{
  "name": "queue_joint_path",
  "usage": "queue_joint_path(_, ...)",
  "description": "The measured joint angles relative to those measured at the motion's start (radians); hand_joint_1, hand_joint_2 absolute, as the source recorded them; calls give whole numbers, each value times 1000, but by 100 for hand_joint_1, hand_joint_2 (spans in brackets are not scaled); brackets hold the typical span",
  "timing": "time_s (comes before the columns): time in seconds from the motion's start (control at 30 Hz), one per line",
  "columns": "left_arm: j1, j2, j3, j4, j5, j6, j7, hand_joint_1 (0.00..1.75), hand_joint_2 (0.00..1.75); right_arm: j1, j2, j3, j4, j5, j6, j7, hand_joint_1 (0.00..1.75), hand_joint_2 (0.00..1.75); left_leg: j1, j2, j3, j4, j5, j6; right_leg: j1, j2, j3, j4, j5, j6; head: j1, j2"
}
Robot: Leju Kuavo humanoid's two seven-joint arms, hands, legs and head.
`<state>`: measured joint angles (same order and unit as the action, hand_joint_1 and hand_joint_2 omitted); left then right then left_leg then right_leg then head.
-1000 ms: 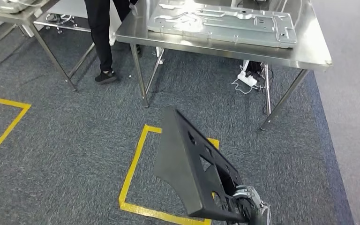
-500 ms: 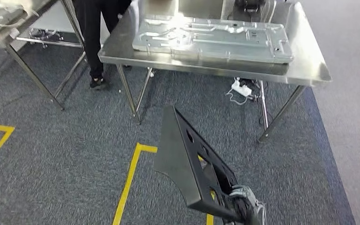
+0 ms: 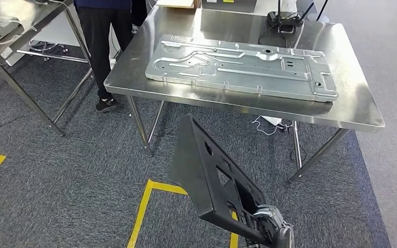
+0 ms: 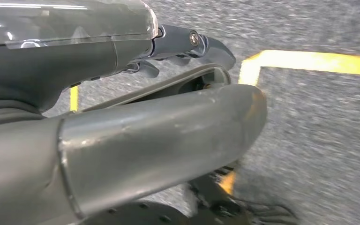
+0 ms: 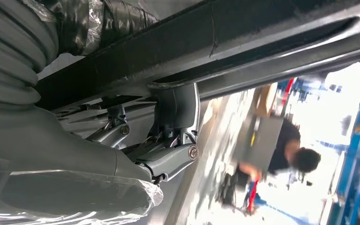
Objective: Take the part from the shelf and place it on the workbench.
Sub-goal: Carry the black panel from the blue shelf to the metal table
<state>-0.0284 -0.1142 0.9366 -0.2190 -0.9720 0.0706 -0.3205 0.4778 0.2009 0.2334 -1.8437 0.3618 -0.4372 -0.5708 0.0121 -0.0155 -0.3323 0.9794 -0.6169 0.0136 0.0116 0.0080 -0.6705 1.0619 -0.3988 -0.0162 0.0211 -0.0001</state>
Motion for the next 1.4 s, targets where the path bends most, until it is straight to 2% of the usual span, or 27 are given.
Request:
queue_joint_path(0.03,-4,0,0,0,0,1,0,0,0,-1,0,1,-1,2,-6,2,175,175,2,1,-11,34,17,-5,-1,1,13,-11,-5,-8,0,0)
queue_joint_path(0.1,-10,-1,1,0,-1,3,0,0,0,-4,1,4,-1,4,-13,9,175,175,3,4,-73,150,35,-10,-6,2,47,-41,-16,-21,0,0)
queue_joint_path(0.17,-11,-1,2,0,-2,3,0,0,0,-4,1,7,1,0,-14,18,175,175,5,6,-148,251,-21,-15,-11,2,75,-58,-29,-28,0,0)
queue_joint_path(0.23,-8,-1,6,0,-3,3,2,0,0,-4,0,10,4,-9,-11,26,175,175,9,6,-206,281,-80,-23,-13,4,94,-61,-45,-26,0,0)
queue_joint_path(0.27,-6,-1,9,0,-4,3,2,0,0,-4,0,12,5,-7,-12,31,175,175,10,8,-222,264,-74,-27,-14,4,103,-60,-53,-23,0,0)
queue_joint_path(0.3,-5,-1,12,0,-4,3,3,0,0,-4,0,13,7,-1,-17,37,175,175,11,11,-225,223,-36,-30,-16,1,113,-58,-62,-19,0,0)
queue_joint_path(0.37,-3,0,16,0,-5,2,3,0,0,-5,0,14,12,21,-30,54,175,175,11,35,-215,112,72,-32,-17,-9,132,-53,-80,-9,0,0)
queue_joint_path(0.4,-4,0,17,0,-6,2,4,0,0,-5,0,14,14,29,-34,61,175,175,10,51,-211,74,93,-27,-15,-15,138,-50,-88,-3,-1,0)
queue_joint_path(0.43,-7,0,17,0,-6,2,4,0,0,-5,0,14,16,32,-36,65,175,175,8,65,-211,55,105,-21,-13,-21,141,-48,-96,4,0,0)
queue_joint_path(0.47,-8,0,18,0,-7,1,4,0,0,-6,0,14,18,30,-36,67,175,175,6,70,-214,54,100,-13,-10,-27,145,-46,-103,10,0,0)
queue_joint_path(0.57,-5,-1,20,0,-11,1,4,0,0,-8,-1,16,19,8,-39,65,175,175,10,58,-210,51,119,10,-9,-36,149,-29,-130,28,0,0)
queue_joint_path(0.63,-5,-1,23,0,-14,0,3,0,0,-9,-2,16,19,1,-49,64,175,175,11,52,-212,50,123,19,-14,-23,114,52,-183,40,0,0)
queue_joint_path(0.7,-6,0,25,0,-15,0,2,0,0,-10,-4,16,20,9,-60,65,175,175,9,46,-216,50,124,22,-16,-17,46,184,-246,46,0,0)
queue_joint_path(0.73,-6,0,25,0,-16,-1,1,0,0,-10,-5,16,21,17,-65,66,175,175,8,44,-216,50,123,23,-17,-17,18,231,-257,47,0,0)
queue_joint_path(0.77,-6,0,26,0,-17,-2,0,0,0,-11,-6,16,21,28,-73,70,175,175,6,42,-215,50,120,23,-17,-16,6,244,-247,45,0,0)
queue_joint_path(0.8,-5,0,28,0,-20,-4,-2,0,0,-13,-6,16,22,45,-84,76,175,175,5,40,-211,50,116,23,-16,-16,14,214,-214,41,0,0)
queue_joint_path(0.87,-5,0,30,0,-29,-9,-6,0,0,-22,-8,16,22,100,-112,101,175,175,4,37,-201,49,107,21,-12,-16,70,80,-132,27,0,0)
queue_joint_path(0.9,-6,-1,30,0,-36,-12,-8,0,0,-31,-10,16,21,139,-126,124,175,175,2,37,-197,49,102,18,-9,-18,96,19,-110,19,0,0)
queue_joint_path(0.93,-7,-2,30,0,-44,-15,-9,0,0,-42,-13,16,21,184,-138,153,175,175,2,37,-194,47,98,14,-5,-19,112,-17,-103,12,0,0)
queue_joint_path(1.0,-11,-2,30,0,-59,-21,-9,0,0,-71,-27,15,22,282,-162,215,175,175,1,40,-189,41,92,3,0,-19,119,-36,-113,1,0,0)
queue_joint_path(1.1,-16,0,30,0,-75,-25,-10,0,0,-108,-45,11,24,380,-191,273,175,175,0,35,-186,66,77,-10,-11,-13,147,-62,-108,-11,0,0)
queue_joint_path(1.17,-16,2,30,0,-87,-29,-10,0,0,-137,-52,3,31,463,-212,316,175,175,0,27,-244,175,34,-15,-14,-12,168,-71,-112,-18,-1,0)
queue_joint_path(1.23,-15,3,30,0,-101,-35,-8,0,0,-172,-65,-17,47,580,-229,372,175,175,1,24,-336,304,5,-19,-13,-9,184,-71,-127,-20,0,0)
queue_joint_path(1.27,-13,4,30,0,-108,-37,-6,0,0,-190,-73,-31,56,636,-233,401,175,175,1,24,-367,328,19,-19,-12,-7,194,-71,-136,-20,-1,0)
queue_joint_path(1.3,-12,5,30,0,-115,-39,-2,0,0,-210,-83,-46,67,687,-234,426,175,175,0,24,-379,312,56,-18,-12,-4,207,-71,-147,-19,-1,0)
queue_joint_path(1.37,-11,10,30,0,-128,-41,5,0,0,-249,-103,-74,87,775,-231,469,175,175,-1,24,-354,192,160,-10,-13,0,236,-72,-172,-13,0,0)
queue_joint_path(1.4,-11,12,30,0,-134,-43,7,0,0,-268,-112,-86,97,812,-229,486,175,175,-4,24,-334,133,193,-5,-12,2,247,-72,-185,-7,0,0)
